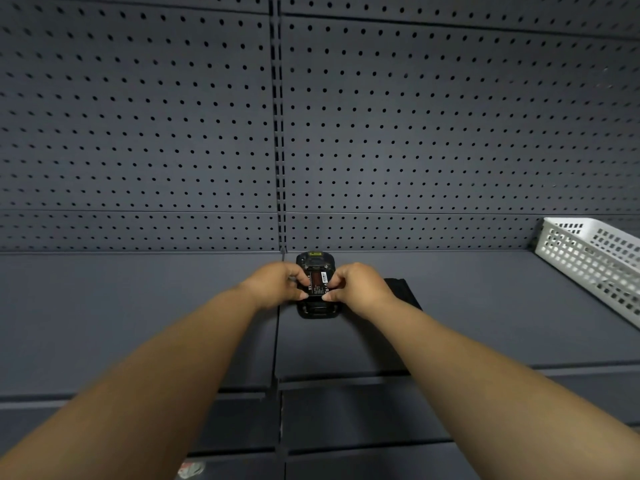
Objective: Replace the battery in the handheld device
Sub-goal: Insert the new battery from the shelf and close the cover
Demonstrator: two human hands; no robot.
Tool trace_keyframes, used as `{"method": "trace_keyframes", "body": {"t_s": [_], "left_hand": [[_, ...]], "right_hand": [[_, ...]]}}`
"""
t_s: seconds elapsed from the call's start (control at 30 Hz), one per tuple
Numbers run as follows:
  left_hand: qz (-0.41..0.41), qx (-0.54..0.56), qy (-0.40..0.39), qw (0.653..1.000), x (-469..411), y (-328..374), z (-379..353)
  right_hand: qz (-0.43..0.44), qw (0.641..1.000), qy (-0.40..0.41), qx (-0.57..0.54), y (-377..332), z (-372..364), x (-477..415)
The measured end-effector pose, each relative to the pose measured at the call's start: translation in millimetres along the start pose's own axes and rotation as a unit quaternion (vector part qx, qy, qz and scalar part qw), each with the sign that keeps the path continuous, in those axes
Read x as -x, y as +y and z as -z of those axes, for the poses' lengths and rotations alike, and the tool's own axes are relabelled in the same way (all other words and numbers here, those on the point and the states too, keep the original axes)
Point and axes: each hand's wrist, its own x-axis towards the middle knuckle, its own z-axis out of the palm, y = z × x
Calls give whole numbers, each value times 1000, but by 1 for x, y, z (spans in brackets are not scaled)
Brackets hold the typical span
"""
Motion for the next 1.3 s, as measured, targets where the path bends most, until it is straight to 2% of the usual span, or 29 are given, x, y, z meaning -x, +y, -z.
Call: {"method": "trace_keyframes", "body": {"t_s": [0.3,0.53,0.87,1.1,1.3], "left_hand": [[-9,-66,2,998,-2,-2,-2],[-6,-110,-21,994,-1,5,2],[-22,-102,-48,993,9,-5,-3],[-29,-96,-24,995,11,-10,-8],[-32,-140,-27,989,10,-9,-8]], "right_hand": [[-25,998,-53,37,-5,2,-6],[0,999,-9,51,1,-5,-4],[29,997,-29,70,5,-5,3],[57,995,-53,64,11,-1,6],[53,994,-60,71,11,1,4]]}}
